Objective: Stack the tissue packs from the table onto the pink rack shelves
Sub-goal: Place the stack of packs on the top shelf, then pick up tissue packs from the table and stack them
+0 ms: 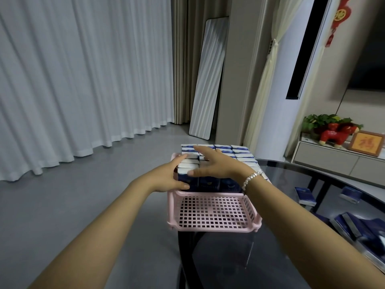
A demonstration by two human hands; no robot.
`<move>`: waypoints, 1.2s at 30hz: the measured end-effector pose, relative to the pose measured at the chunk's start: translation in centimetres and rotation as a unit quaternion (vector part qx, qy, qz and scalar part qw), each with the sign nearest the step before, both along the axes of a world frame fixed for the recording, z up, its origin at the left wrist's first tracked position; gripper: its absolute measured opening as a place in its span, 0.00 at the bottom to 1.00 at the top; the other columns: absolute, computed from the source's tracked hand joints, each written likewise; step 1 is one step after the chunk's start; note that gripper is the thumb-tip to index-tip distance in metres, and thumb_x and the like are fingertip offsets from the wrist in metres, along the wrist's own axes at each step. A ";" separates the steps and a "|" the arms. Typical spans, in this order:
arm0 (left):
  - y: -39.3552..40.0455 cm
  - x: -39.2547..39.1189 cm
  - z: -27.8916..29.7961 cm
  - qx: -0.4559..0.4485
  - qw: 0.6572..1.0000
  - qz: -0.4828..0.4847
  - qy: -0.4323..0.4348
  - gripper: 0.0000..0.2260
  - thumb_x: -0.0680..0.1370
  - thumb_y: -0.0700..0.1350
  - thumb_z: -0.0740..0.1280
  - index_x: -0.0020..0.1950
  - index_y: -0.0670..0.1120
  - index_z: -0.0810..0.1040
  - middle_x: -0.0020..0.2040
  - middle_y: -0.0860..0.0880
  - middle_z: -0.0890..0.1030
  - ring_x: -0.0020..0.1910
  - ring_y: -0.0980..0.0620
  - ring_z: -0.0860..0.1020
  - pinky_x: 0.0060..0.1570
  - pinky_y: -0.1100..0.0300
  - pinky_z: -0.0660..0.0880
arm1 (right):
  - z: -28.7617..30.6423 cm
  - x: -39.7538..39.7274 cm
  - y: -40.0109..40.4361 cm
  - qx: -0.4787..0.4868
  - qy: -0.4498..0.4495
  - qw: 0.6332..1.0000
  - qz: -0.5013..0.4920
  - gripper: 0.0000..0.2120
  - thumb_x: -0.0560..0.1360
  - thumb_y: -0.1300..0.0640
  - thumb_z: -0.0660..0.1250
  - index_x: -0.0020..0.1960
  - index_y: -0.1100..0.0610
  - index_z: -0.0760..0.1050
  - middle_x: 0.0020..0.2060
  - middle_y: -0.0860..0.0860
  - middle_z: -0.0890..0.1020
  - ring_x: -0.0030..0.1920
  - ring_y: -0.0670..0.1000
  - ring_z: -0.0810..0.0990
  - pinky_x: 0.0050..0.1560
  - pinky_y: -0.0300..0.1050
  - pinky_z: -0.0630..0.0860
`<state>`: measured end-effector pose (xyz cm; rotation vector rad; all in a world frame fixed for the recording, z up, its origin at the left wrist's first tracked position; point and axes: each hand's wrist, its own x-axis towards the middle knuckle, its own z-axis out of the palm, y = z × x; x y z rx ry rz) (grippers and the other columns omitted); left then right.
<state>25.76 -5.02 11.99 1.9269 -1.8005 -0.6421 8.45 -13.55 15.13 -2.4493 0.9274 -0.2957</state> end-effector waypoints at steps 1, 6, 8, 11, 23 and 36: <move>0.0 -0.1 0.2 0.012 1.000 -0.002 -0.010 0.43 0.73 0.50 0.72 0.77 0.60 0.45 0.79 0.51 0.52 0.75 0.48 0.60 0.71 0.53 0.63 | -0.1 -0.1 -0.1 -0.001 -0.001 1.000 0.006 0.34 0.72 0.40 0.66 0.73 0.48 0.60 0.72 0.48 0.64 0.74 0.53 0.57 0.72 0.56 0.59; -0.3 -0.4 0.7 0.061 0.998 -0.008 0.015 0.39 0.76 0.61 0.63 0.77 0.58 0.41 0.77 0.58 0.36 0.78 0.53 0.47 0.74 0.56 0.52 | -0.7 -0.2 0.5 -0.101 0.040 0.994 0.013 0.21 0.79 0.44 0.56 0.64 0.56 0.71 0.62 0.51 0.76 0.59 0.50 0.62 0.59 0.45 0.57; -0.1 -0.7 0.6 0.056 0.997 -0.002 0.061 0.36 0.77 0.63 0.59 0.77 0.59 0.41 0.77 0.59 0.36 0.77 0.54 0.50 0.72 0.58 0.53 | -0.7 -0.4 0.8 -0.123 0.051 0.991 0.014 0.20 0.80 0.44 0.54 0.65 0.54 0.71 0.63 0.49 0.75 0.61 0.51 0.62 0.61 0.47 0.56; 0.3 -1.5 0.1 0.024 0.994 0.032 0.099 0.32 0.78 0.65 0.53 0.77 0.61 0.43 0.78 0.60 0.42 0.77 0.53 0.51 0.74 0.54 0.52 | -0.5 -0.5 1.1 -0.132 0.076 0.988 0.014 0.21 0.80 0.44 0.52 0.67 0.52 0.69 0.66 0.48 0.72 0.65 0.52 0.62 0.65 0.50 0.56; 3.7 -9.6 -0.2 -0.255 0.961 0.102 -0.027 0.20 0.82 0.53 0.54 0.75 0.53 0.62 0.77 0.55 0.59 0.77 0.51 0.52 0.73 0.54 0.45 | -2.1 -8.8 5.7 -0.183 -0.170 0.964 -0.090 0.16 0.79 0.49 0.59 0.65 0.50 0.72 0.61 0.44 0.77 0.63 0.48 0.65 0.64 0.46 0.60; 7.5 -26.9 -6.5 -0.251 0.960 0.014 0.121 0.21 0.77 0.55 0.55 0.64 0.48 0.76 0.62 0.52 0.76 0.64 0.51 0.72 0.66 0.48 0.67 | -8.4 -26.7 13.2 -0.178 -0.158 0.942 -0.235 0.11 0.76 0.54 0.63 0.57 0.49 0.78 0.52 0.45 0.79 0.58 0.49 0.68 0.62 0.46 0.64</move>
